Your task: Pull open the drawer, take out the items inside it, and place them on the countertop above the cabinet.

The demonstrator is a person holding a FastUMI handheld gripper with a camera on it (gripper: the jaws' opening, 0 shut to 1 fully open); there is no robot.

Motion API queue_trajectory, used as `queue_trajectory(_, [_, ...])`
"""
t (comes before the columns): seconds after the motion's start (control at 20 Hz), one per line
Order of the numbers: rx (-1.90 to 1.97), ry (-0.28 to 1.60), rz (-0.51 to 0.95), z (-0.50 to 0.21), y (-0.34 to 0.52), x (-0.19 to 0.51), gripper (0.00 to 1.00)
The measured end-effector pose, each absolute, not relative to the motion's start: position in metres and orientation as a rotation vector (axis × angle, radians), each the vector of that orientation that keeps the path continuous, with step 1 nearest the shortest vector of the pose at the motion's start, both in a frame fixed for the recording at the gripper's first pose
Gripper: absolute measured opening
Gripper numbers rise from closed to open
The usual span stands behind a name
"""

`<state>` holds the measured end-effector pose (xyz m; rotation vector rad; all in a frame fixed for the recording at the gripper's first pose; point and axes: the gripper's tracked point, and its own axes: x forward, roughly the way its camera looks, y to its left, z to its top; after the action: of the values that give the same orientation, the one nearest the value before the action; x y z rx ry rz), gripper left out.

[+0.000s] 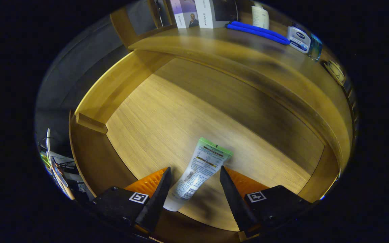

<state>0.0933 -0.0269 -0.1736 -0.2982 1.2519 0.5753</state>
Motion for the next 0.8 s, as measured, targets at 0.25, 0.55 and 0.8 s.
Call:
queue_trajectory(0.25, [-0.297,1.300,0.558,-0.188,-0.033,0.097,0.83])
queue_trajectory(0.55, [-0.329,1.277,0.581,-0.187,-0.035,0.100,0.43])
queue_trajectory(0.8, [-0.409,1.167,0.560,-0.180,-0.040,0.113,0.15])
